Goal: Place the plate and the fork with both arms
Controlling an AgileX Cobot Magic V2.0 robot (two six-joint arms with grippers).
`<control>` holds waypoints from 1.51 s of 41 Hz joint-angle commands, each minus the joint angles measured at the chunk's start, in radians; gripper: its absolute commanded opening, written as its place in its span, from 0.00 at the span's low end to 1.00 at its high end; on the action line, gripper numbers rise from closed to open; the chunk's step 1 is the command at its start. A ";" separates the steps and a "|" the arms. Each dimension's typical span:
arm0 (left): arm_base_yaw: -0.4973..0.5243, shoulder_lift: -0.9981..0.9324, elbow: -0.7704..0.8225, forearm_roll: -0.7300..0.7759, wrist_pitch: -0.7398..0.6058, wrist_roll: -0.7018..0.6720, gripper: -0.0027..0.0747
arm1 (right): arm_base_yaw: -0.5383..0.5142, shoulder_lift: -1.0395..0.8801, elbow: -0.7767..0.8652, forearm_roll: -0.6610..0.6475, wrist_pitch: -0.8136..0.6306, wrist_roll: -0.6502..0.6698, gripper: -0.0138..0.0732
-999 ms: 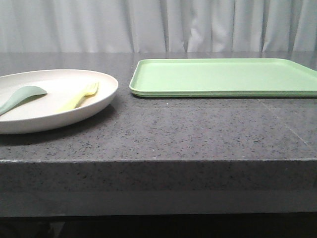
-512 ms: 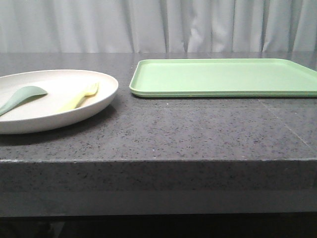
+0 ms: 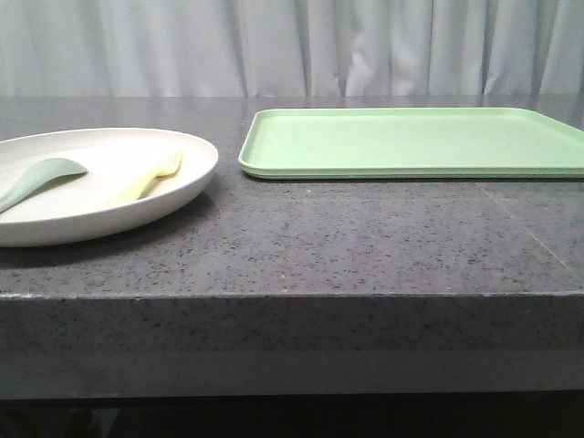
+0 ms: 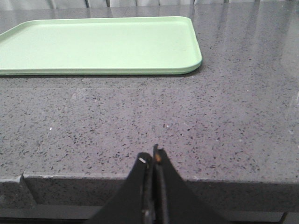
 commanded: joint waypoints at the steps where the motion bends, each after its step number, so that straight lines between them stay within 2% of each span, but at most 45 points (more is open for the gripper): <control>1: 0.001 -0.020 0.002 0.000 -0.088 -0.009 0.01 | 0.000 -0.017 -0.004 0.001 -0.088 -0.011 0.03; 16: 0.001 -0.020 0.002 0.000 -0.123 -0.009 0.01 | 0.000 -0.017 -0.004 0.003 -0.152 -0.011 0.03; 26: -0.001 -0.020 0.002 -0.049 -0.336 -0.009 0.01 | 0.000 -0.017 -0.021 0.029 -0.182 -0.011 0.03; 34: -0.001 -0.014 -0.046 -0.057 -0.461 -0.009 0.01 | 0.000 -0.017 -0.119 0.029 -0.168 -0.011 0.03; 39: -0.001 0.035 -0.142 -0.057 -0.415 -0.009 0.01 | 0.000 -0.013 -0.212 0.029 -0.128 -0.011 0.03; 45: -0.001 0.157 -0.303 -0.048 -0.268 -0.009 0.01 | 0.000 0.052 -0.346 0.029 -0.042 -0.011 0.03; 52: -0.001 0.353 -0.478 0.025 -0.113 -0.009 0.01 | -0.001 0.220 -0.546 0.029 0.140 -0.011 0.03; 56: -0.001 0.435 -0.539 0.025 -0.079 -0.009 0.01 | 0.000 0.315 -0.638 0.029 0.208 -0.011 0.03; 62: -0.001 0.492 -0.550 0.020 -0.096 -0.009 0.01 | 0.000 0.387 -0.680 0.029 0.192 -0.011 0.03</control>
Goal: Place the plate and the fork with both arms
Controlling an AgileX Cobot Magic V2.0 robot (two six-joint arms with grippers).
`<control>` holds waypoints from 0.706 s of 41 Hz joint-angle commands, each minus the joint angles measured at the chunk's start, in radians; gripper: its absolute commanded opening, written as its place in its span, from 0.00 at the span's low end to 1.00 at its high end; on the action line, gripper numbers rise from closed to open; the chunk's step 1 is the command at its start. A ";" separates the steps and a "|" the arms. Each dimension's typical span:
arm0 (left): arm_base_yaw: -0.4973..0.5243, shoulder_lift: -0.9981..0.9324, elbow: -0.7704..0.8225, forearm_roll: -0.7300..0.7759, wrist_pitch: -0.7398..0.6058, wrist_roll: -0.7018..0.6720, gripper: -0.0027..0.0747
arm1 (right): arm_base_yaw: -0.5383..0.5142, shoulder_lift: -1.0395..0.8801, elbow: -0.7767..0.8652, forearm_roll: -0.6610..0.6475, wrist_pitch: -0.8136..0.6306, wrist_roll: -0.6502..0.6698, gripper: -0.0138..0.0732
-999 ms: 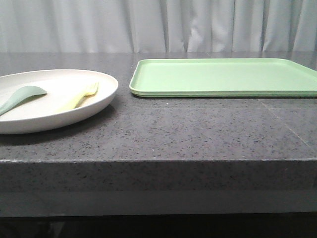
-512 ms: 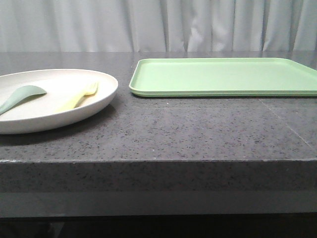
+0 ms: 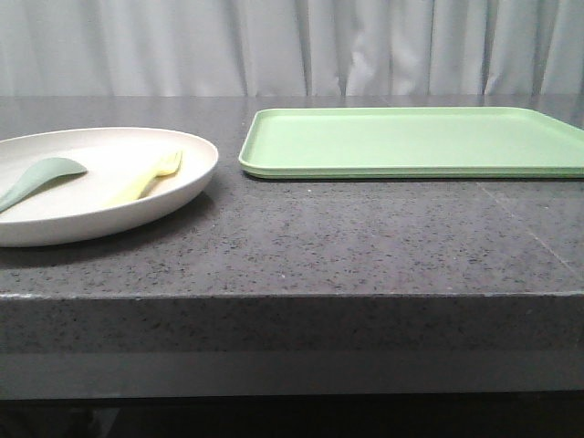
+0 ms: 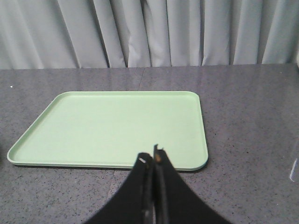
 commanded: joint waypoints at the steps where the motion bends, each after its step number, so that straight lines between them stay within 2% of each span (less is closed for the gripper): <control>1: -0.001 0.030 -0.039 -0.002 -0.069 -0.009 0.01 | 0.000 0.051 -0.046 0.003 -0.077 -0.009 0.03; 6: -0.001 0.032 -0.039 -0.010 -0.067 -0.009 0.01 | 0.000 0.059 -0.046 0.003 -0.075 -0.009 0.04; 8: -0.001 0.032 -0.039 -0.010 -0.067 -0.009 0.02 | 0.000 0.059 -0.046 0.003 -0.075 -0.009 0.08; 11: -0.001 0.032 -0.039 -0.010 -0.067 -0.009 0.12 | 0.000 0.059 -0.046 0.003 -0.075 -0.009 0.18; 13: -0.001 0.032 -0.039 -0.010 -0.069 -0.009 0.25 | 0.000 0.059 -0.046 0.003 -0.079 -0.009 0.29; 15: -0.001 0.032 -0.039 -0.010 -0.074 -0.009 0.42 | 0.000 0.059 -0.046 0.003 -0.081 -0.009 0.42; 17: -0.001 0.032 -0.039 -0.010 -0.081 -0.009 0.63 | 0.000 0.059 -0.046 0.003 -0.086 -0.009 0.55; 20: -0.001 0.032 -0.039 -0.010 -0.096 -0.009 0.82 | 0.000 0.059 -0.046 0.003 -0.094 -0.009 0.70; 21: -0.001 0.032 -0.039 -0.016 -0.098 -0.009 0.86 | 0.000 0.059 -0.046 0.003 -0.095 -0.009 0.73; 23: -0.001 0.032 -0.039 -0.050 -0.098 -0.009 0.90 | 0.000 0.059 -0.046 0.003 -0.098 -0.009 0.76; 29: -0.001 0.086 -0.060 -0.083 -0.088 -0.009 0.86 | 0.000 0.059 -0.046 0.003 -0.100 -0.009 0.77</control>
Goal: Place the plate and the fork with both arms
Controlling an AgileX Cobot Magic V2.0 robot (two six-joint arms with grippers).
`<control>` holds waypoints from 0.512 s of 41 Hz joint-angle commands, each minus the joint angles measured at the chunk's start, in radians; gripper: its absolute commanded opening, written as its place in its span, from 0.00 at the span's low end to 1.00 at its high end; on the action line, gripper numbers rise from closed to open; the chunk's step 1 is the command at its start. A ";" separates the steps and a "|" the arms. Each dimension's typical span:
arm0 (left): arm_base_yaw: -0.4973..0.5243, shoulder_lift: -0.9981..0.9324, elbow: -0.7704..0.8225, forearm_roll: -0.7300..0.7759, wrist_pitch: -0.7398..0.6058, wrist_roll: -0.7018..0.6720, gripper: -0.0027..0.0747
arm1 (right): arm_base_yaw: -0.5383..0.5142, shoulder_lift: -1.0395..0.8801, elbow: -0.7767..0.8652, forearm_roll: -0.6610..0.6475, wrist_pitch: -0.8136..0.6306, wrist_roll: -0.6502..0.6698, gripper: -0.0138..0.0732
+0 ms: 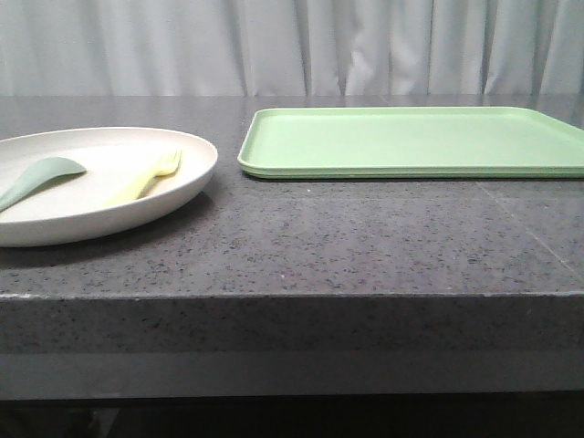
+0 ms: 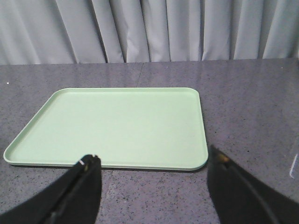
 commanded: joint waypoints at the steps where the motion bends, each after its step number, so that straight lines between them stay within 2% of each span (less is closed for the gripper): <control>1: -0.001 0.059 -0.065 -0.018 -0.067 -0.009 0.86 | 0.000 0.016 -0.035 0.003 -0.092 -0.009 0.77; 5: -0.001 0.168 -0.155 -0.013 0.047 -0.009 0.83 | 0.000 0.016 -0.035 0.003 -0.103 -0.009 0.77; 13: -0.006 0.431 -0.428 -0.013 0.433 0.015 0.76 | 0.000 0.016 -0.035 0.003 -0.105 -0.009 0.77; 21: -0.073 0.656 -0.622 -0.013 0.653 0.064 0.75 | 0.000 0.016 -0.035 0.003 -0.094 -0.009 0.77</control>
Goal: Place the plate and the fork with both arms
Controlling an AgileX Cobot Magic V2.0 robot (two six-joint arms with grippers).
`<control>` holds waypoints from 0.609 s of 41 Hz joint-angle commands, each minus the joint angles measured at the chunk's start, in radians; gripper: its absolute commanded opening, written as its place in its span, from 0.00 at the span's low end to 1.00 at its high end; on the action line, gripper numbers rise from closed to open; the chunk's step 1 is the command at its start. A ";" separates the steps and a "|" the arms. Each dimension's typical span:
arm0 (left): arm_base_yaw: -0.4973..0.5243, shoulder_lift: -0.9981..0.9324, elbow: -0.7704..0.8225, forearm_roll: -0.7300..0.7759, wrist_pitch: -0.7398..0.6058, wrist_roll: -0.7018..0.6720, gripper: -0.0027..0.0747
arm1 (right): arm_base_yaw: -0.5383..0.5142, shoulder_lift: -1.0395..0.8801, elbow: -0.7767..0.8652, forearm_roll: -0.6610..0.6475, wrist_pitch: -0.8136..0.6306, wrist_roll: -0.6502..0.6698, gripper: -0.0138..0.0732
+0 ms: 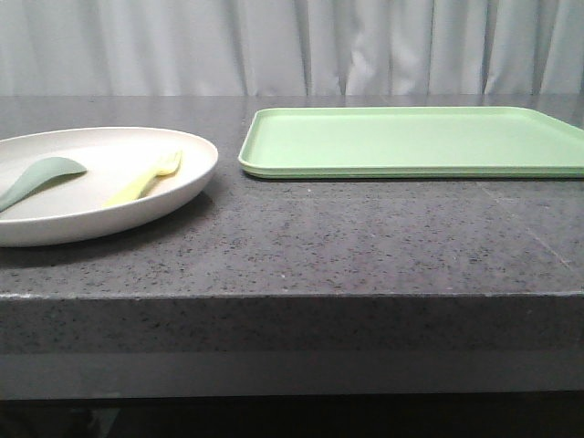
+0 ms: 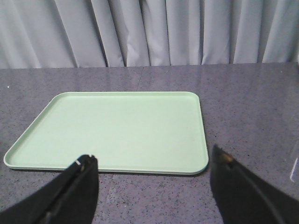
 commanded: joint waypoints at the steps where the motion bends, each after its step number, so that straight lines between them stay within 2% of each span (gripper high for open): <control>1: -0.027 0.075 -0.110 -0.009 0.059 0.011 0.75 | 0.000 0.016 -0.035 0.003 -0.081 -0.009 0.77; 10: -0.027 0.283 -0.240 -0.009 0.282 0.011 0.75 | 0.000 0.016 -0.035 0.003 -0.082 -0.009 0.77; 25: -0.033 0.454 -0.251 -0.009 0.283 0.011 0.75 | 0.000 0.016 -0.035 0.003 -0.085 -0.009 0.77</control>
